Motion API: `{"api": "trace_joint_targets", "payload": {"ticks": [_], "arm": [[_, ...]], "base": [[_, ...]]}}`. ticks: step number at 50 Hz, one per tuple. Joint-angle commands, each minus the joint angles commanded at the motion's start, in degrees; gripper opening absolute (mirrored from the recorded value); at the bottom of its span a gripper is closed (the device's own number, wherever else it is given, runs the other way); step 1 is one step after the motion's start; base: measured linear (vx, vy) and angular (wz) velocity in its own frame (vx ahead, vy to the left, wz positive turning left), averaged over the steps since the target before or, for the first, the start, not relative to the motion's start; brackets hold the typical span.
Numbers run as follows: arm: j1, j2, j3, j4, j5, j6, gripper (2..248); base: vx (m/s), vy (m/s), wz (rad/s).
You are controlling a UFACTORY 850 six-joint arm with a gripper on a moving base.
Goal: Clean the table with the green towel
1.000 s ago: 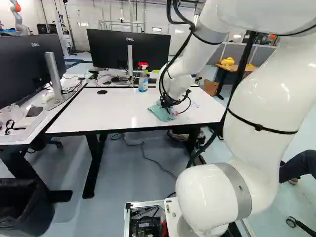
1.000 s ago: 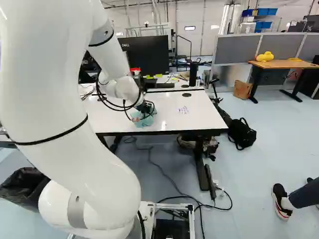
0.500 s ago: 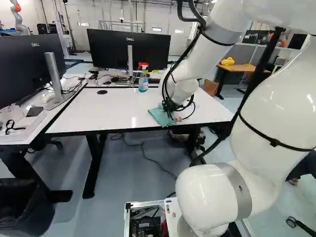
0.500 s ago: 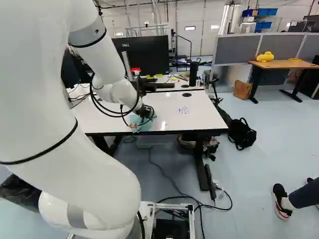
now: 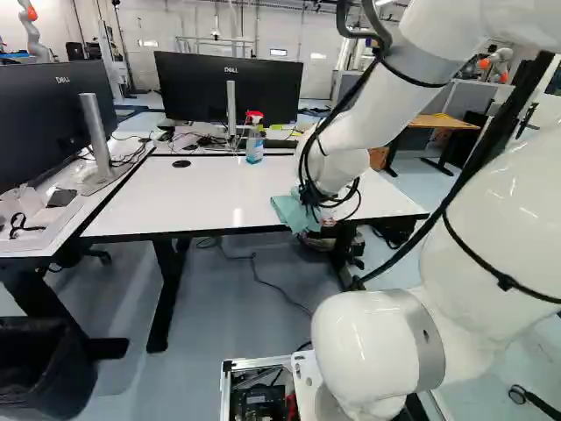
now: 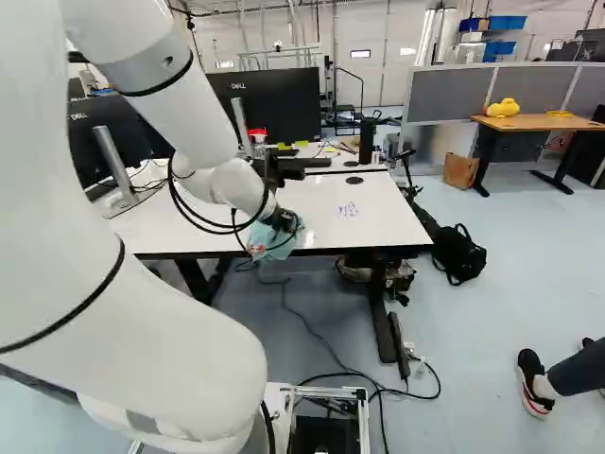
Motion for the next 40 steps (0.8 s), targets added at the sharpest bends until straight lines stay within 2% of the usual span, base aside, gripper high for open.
{"api": "trace_joint_targets", "payload": {"ticks": [21,40], "arm": [[-5.1,3.7,3.3,0.0,0.0,0.0,40],[-9.9,2.8,2.5,0.0,0.0,0.0,40]], "base": [[0.0,0.0,0.0],[0.0,0.0,0.0]]}}
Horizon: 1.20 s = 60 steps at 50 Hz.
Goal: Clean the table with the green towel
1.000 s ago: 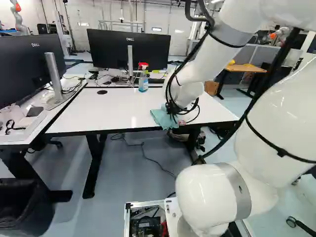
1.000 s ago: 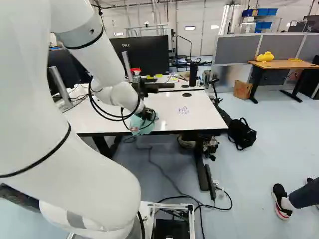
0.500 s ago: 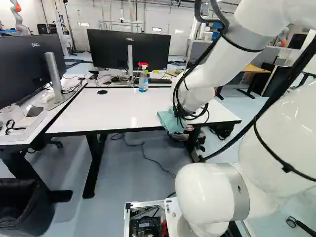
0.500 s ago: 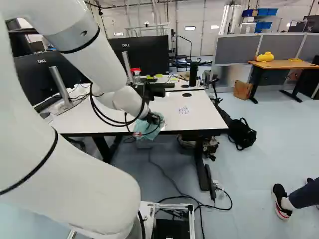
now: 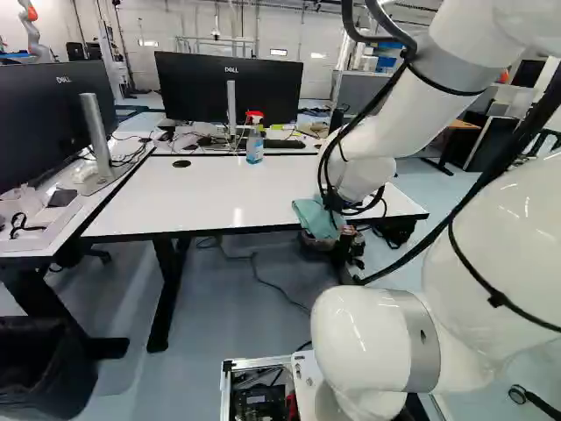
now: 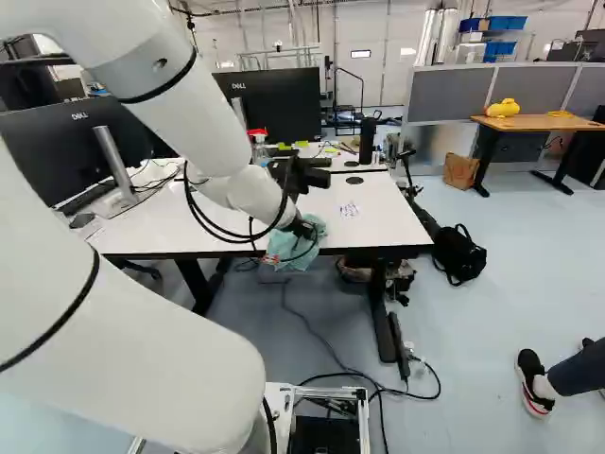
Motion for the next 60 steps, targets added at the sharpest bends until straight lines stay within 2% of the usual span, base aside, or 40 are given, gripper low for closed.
{"api": "trace_joint_targets", "payload": {"ticks": [7,19,43,60], "arm": [[-1.1,-1.5,-1.3,0.0,0.0,0.0,40],[-0.6,-5.1,-4.7,0.0,0.0,0.0,40],[1.3,-12.1,-11.6,0.0,0.0,0.0,40],[3.7,-16.1,-15.9,0.0,0.0,0.0,40]], "base": [[0.0,0.0,0.0],[0.0,0.0,0.0],[0.0,0.0,0.0],[0.0,0.0,0.0]]}}
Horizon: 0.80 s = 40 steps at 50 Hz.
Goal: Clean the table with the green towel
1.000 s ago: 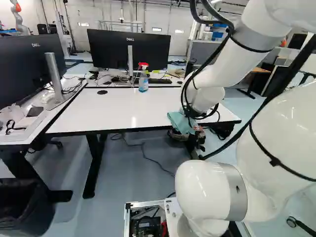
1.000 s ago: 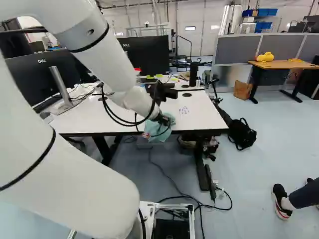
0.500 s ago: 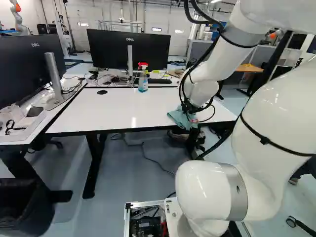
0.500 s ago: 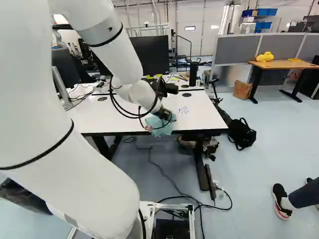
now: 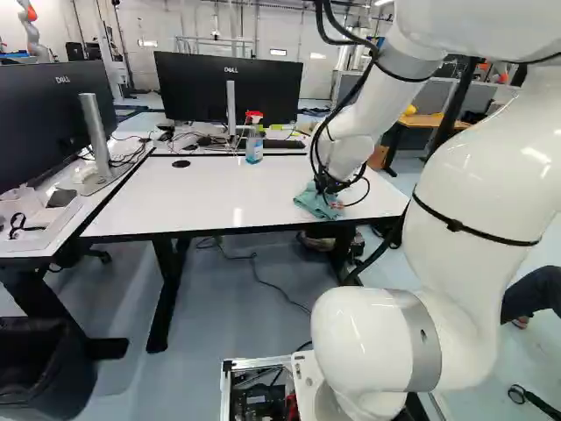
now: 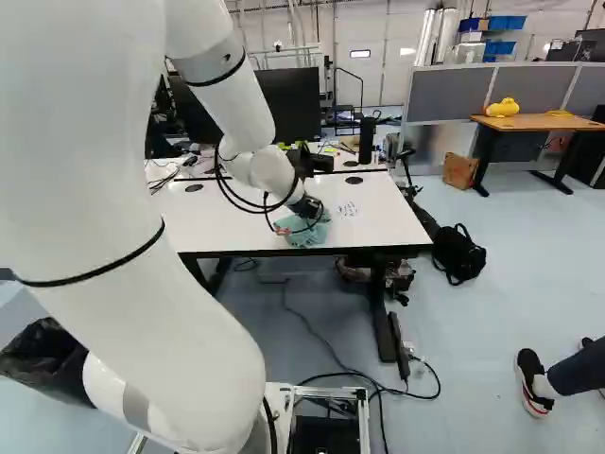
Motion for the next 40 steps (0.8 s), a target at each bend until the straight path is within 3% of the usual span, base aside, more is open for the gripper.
{"api": "trace_joint_targets", "payload": {"ticks": [17,40], "arm": [[3.1,-2.2,-2.4,0.0,0.0,0.0,40],[6.8,0.6,0.6,0.0,0.0,0.0,40]], "base": [[0.0,0.0,0.0],[0.0,0.0,0.0]]}}
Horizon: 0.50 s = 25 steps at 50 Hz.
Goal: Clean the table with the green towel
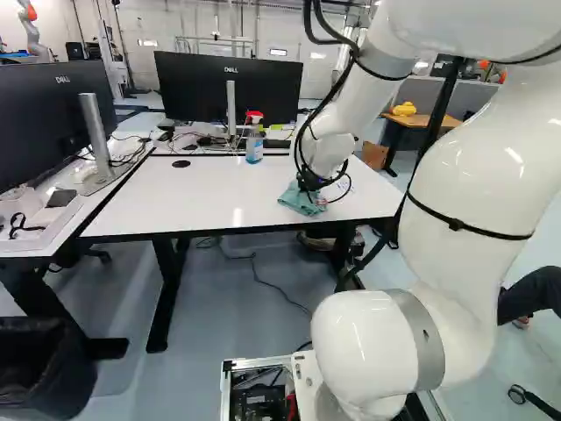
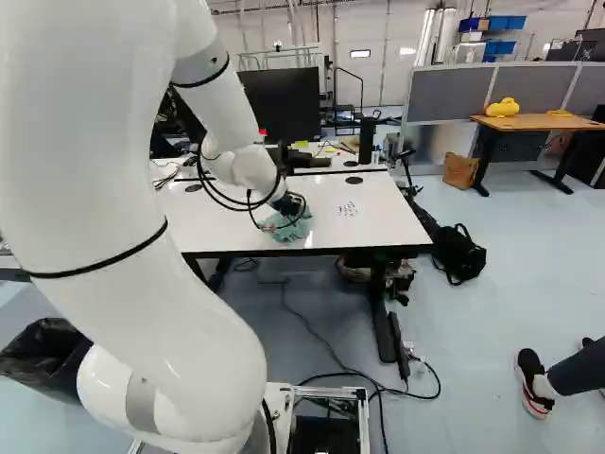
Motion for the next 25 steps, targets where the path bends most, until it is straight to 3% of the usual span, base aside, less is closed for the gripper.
{"api": "trace_joint_targets", "payload": {"ticks": [25], "arm": [[0.3,7.2,7.5,0.0,0.0,0.0,40]], "base": [[0.0,0.0,0.0]]}}
